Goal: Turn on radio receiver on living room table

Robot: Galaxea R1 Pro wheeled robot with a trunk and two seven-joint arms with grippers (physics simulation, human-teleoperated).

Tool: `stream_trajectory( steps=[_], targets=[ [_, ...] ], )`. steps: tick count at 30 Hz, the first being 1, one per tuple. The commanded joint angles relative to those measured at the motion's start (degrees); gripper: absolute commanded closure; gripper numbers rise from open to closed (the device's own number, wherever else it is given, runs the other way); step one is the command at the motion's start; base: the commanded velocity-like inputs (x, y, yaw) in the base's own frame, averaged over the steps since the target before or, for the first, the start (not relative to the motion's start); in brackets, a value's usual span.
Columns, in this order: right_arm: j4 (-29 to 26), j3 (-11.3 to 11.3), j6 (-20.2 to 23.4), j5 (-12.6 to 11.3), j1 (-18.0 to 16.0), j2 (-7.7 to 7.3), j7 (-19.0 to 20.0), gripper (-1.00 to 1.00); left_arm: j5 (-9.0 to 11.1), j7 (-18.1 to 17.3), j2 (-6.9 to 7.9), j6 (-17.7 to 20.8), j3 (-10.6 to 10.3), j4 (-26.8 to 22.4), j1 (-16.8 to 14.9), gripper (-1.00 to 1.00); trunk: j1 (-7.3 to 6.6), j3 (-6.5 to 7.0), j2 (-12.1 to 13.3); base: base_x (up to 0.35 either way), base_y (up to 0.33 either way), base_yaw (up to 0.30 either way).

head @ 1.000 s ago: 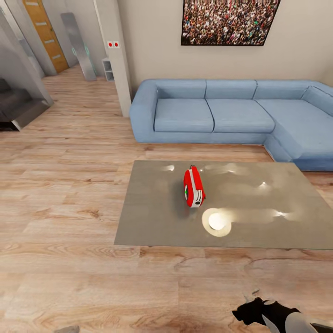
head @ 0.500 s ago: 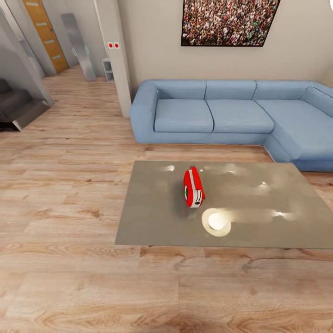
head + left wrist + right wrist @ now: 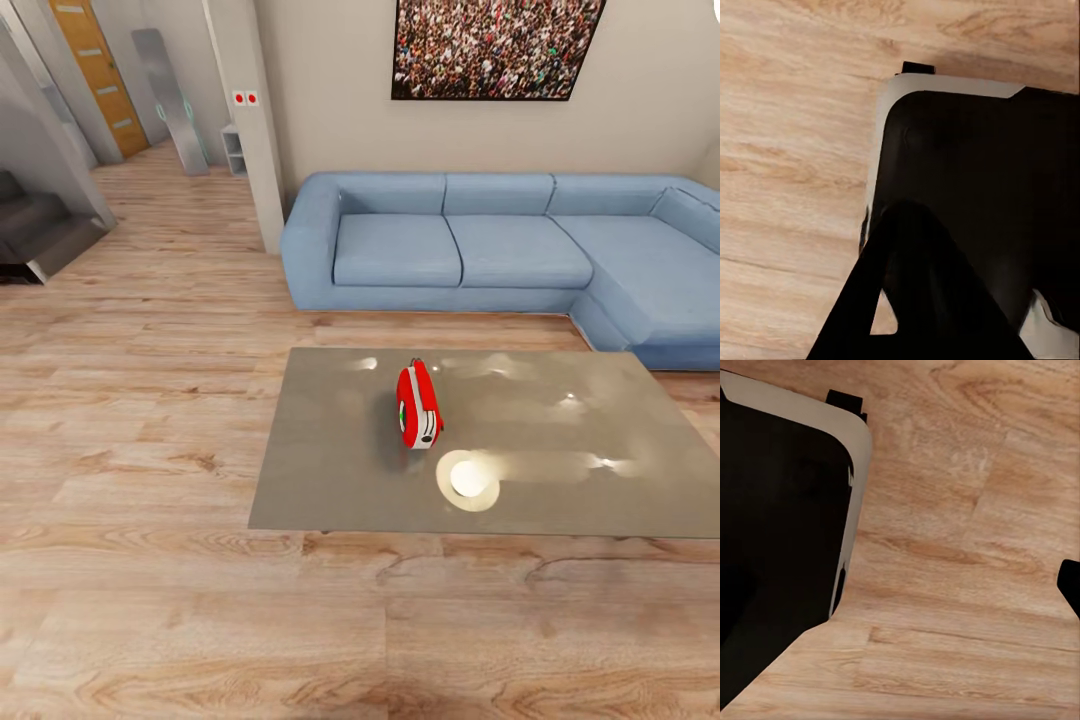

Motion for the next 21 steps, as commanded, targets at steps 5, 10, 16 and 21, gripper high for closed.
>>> stream_trajectory(
  steps=[5, 10, 16, 21],
  targets=[
    [0.0, 0.0, 0.0, 0.0, 0.0, 0.0, 0.0, -1.0, 0.15, -0.02, -4.62, 0.13, 0.06, -0.06, 0.0, 1.0, 0.0, 0.0, 0.0, 0.0, 0.0, 0.0],
    [0.0, 0.0, 0.0, -0.01, 0.0, 0.01, 0.0, -1.0, 0.16, 0.04, -5.69, 0.13, 0.06, -0.07, 0.0, 1.0, 0.0, 0.0, 0.0, 0.0, 0.0, 0.0],
    [0.0, 0.0, 0.0, -0.01, 0.0, 0.04, 0.0, -1.0, 0.16, 0.13, -5.71, 0.14, 0.06, -0.08, 0.0, 1.0, 0.0, 0.0, 0.0, 0.0, 0.0, 0.0],
    [0.0, 0.0, 0.0, -0.01, 0.0, 0.02, 0.0, -1.0, 0.16, 0.14, -5.83, 0.14, 0.06, -0.08, 0.0, 1.0, 0.0, 0.0, 0.0, 0.0, 0.0, 0.0]
  ],
)
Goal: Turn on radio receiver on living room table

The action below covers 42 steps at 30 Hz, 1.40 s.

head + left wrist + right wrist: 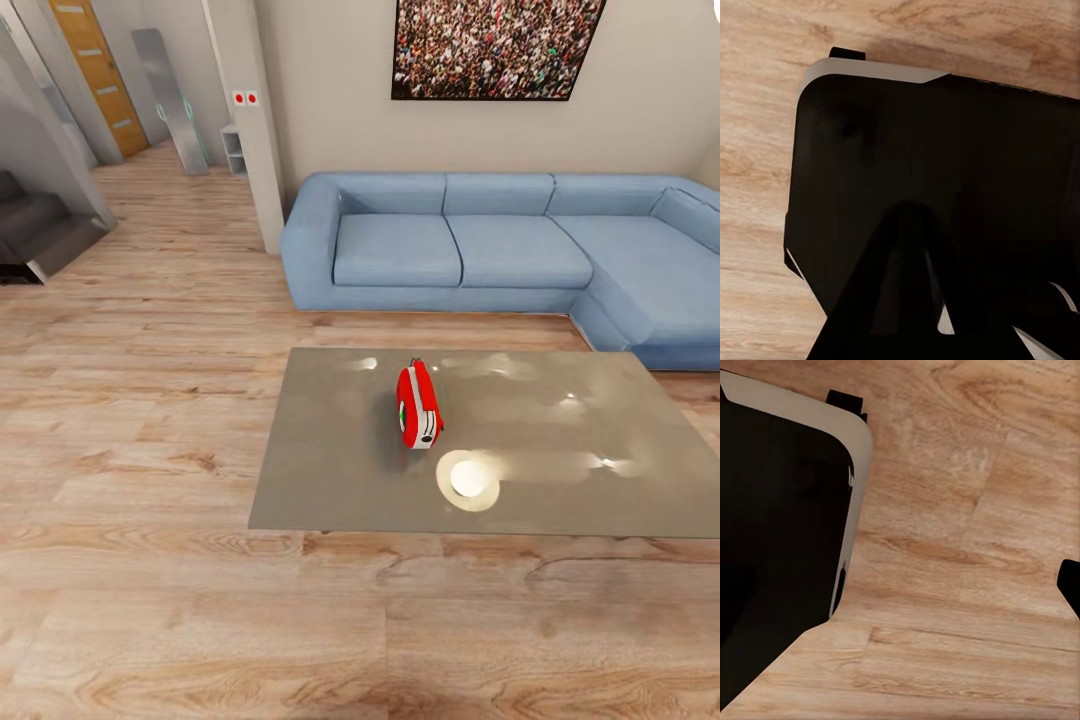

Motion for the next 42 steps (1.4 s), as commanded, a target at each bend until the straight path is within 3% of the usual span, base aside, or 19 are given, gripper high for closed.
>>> stream_trajectory(
  steps=[1, 42],
  targets=[
    [0.0, 0.0, 0.0, 0.0, 0.0, -0.01, 0.0, -1.0, 0.0, 0.0, 0.0, 0.0, 0.0, 0.0, 0.0, 1.0, 0.0, 0.0, 0.0, 0.0, 0.0, 0.0],
    [0.0, 0.0, 0.0, 0.0, 0.0, 0.0, 0.0, -1.0, 0.0, 0.0, 0.01, 0.0, 0.0, 0.01, 0.0, 1.0, 0.0, 0.0, 0.0, 0.0, 0.0, 0.0]
  ],
)
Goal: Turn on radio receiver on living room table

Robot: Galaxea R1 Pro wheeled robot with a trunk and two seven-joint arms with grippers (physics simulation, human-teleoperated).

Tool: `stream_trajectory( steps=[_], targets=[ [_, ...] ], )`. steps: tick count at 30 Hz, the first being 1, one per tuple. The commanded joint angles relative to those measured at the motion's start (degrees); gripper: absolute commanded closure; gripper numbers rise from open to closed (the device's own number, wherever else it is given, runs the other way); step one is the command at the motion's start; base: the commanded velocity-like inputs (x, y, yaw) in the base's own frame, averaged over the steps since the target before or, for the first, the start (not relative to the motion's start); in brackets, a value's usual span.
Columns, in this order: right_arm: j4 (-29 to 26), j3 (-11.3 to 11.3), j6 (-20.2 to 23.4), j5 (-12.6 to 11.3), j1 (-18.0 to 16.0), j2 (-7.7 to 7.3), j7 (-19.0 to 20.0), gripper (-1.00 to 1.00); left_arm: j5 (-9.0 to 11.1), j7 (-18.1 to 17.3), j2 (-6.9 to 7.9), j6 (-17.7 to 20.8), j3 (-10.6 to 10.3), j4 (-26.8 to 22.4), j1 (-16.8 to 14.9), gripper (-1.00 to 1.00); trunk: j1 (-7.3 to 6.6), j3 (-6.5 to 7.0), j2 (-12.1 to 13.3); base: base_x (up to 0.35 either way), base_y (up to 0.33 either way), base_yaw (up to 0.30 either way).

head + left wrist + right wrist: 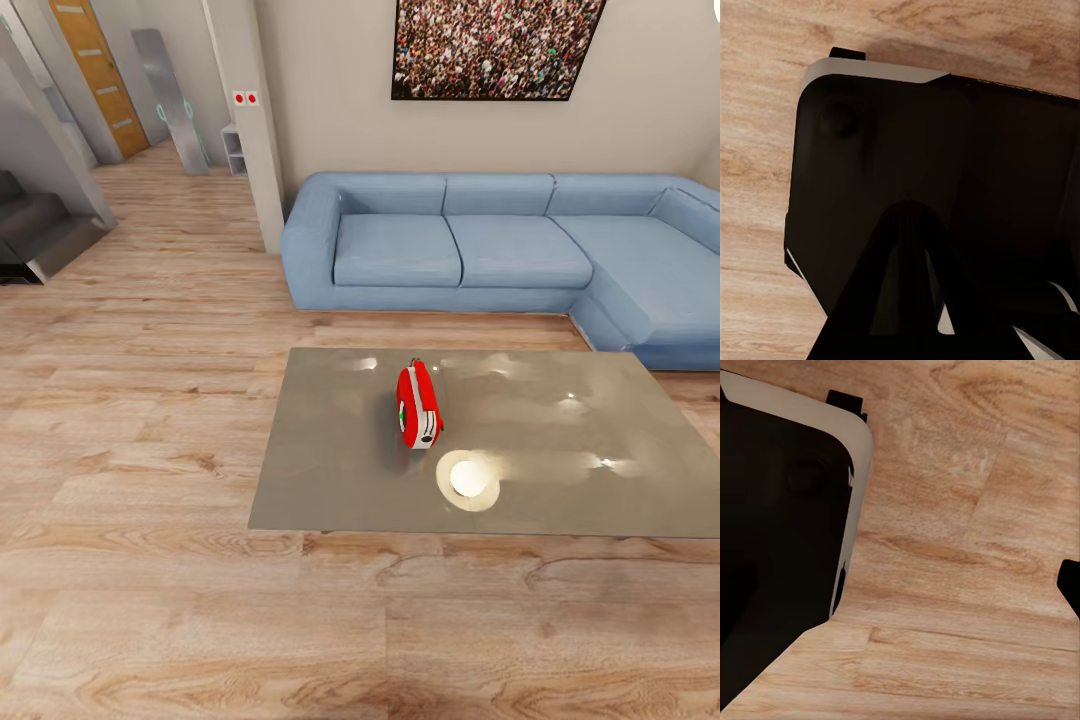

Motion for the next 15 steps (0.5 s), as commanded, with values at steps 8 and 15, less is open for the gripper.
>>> stream_trajectory(
  steps=[8, 15],
  targets=[
    [0.0, 0.0, 0.0, 0.0, 0.0, -0.03, 0.0, -1.0, 0.0, 0.0, 0.0, 0.0, 0.0, -0.02, 0.0, 1.0, 0.0, 0.0, 0.0, 0.0, 0.0, 0.0],
    [0.0, 0.0, 0.0, 0.0, 0.0, -0.02, 0.0, -1.0, 0.0, 0.0, 0.0, 0.0, 0.0, -0.01, 0.0, 1.0, 0.0, 0.0, 0.0, 0.0, 0.0, 0.0]
  ],
)
